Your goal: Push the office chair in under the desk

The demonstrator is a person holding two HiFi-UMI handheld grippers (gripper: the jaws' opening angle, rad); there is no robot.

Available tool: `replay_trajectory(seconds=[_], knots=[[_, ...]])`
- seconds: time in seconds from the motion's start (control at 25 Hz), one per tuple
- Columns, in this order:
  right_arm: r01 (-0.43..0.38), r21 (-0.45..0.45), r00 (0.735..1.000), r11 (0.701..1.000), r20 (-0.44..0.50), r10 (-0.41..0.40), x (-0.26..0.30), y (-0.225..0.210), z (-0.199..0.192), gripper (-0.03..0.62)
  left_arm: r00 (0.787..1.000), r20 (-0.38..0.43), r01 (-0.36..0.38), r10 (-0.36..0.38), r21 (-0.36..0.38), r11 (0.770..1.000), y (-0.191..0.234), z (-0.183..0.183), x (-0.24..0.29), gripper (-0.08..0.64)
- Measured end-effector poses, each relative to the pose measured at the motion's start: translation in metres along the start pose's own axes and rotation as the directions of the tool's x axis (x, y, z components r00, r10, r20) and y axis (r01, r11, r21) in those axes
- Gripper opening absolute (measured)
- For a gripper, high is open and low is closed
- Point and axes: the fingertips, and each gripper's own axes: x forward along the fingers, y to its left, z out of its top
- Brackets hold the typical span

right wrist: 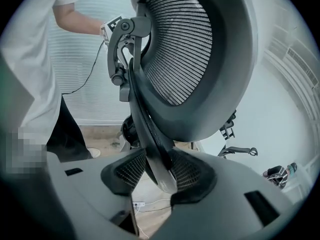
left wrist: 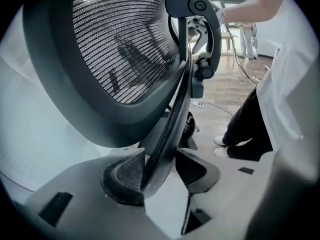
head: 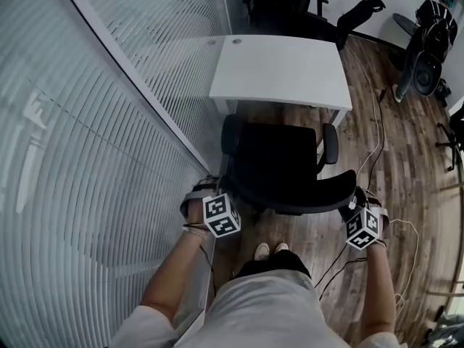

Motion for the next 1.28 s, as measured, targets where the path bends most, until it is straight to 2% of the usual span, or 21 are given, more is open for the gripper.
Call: replay_trajectory(seconds=[0.72, 1.28], knots=[[0.005, 0.011, 1.000, 1.000, 0.001, -0.005, 0.051, -0.053, 0.013, 0.169, 1.000, -0.012, -0.018, 0.018, 0.007, 1.000, 0.063, 0.000, 0.043, 0.202], [0.010, 0.024, 1.000, 1.000, -0.020, -0.009, 0.088, -0.101, 0.025, 0.169, 0.999, 0.020, -0.028, 0.028, 0.002, 1.000, 0.117, 0.004, 0.071, 0.202]])
